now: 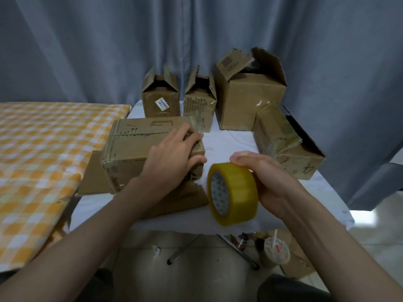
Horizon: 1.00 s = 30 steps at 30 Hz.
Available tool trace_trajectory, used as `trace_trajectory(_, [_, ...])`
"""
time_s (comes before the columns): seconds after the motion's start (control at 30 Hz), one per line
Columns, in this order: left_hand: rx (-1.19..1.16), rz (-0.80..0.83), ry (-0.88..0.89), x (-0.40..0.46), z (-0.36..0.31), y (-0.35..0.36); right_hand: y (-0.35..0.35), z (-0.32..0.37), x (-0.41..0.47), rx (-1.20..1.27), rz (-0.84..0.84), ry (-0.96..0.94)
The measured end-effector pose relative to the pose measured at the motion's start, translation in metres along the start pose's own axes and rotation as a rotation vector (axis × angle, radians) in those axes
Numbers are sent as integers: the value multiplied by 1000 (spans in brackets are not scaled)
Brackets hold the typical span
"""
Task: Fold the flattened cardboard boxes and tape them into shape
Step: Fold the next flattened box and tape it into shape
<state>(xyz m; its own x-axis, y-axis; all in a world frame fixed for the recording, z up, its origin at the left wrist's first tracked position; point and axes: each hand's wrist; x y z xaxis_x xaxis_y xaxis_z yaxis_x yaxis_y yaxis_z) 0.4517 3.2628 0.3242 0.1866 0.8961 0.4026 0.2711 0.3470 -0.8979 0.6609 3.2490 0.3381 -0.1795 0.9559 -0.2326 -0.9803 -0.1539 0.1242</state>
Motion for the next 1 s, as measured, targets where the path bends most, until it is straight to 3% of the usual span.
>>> trace_trajectory(0.13, [-123,33,-1,3,2,-7,2,-3,-4,-14,84,-113])
trace_trajectory(0.2, [-292,-34,3,3,-1,-15,3,-4,-6,-61,76,-168])
trace_trajectory(0.33, [-353,-62,81,-1,-25,-22,5,-5,-8,-165,37,-293])
trace_trajectory(0.4, [-407,-27,53,-4,-38,-21,6,-6,-9,-193,-3,-345])
trace_trajectory(0.53, [-608,-109,-68,-7,-49,-19,7,-12,-13,-200,-105,-422])
trace_trajectory(0.7, [-588,-245,-141,-10,-56,-15,9,-13,-13,-49,-150,-329])
trace_trajectory(0.87, [-383,-328,-113,-11,-67,-5,13,-24,-18,-232,52,-219])
trace_trajectory(1.0, [-468,-394,-125,-6,-74,-10,6,-23,-21,-283,-9,-398])
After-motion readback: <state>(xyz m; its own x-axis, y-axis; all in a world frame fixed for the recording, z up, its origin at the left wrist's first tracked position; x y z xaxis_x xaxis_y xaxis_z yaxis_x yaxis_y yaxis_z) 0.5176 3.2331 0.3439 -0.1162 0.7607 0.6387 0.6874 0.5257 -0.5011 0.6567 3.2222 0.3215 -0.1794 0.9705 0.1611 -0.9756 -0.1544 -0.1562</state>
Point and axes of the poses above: each hand's wrist, its own x-axis towards the middle knuckle, its own y-axis out of the palm, z = x × y
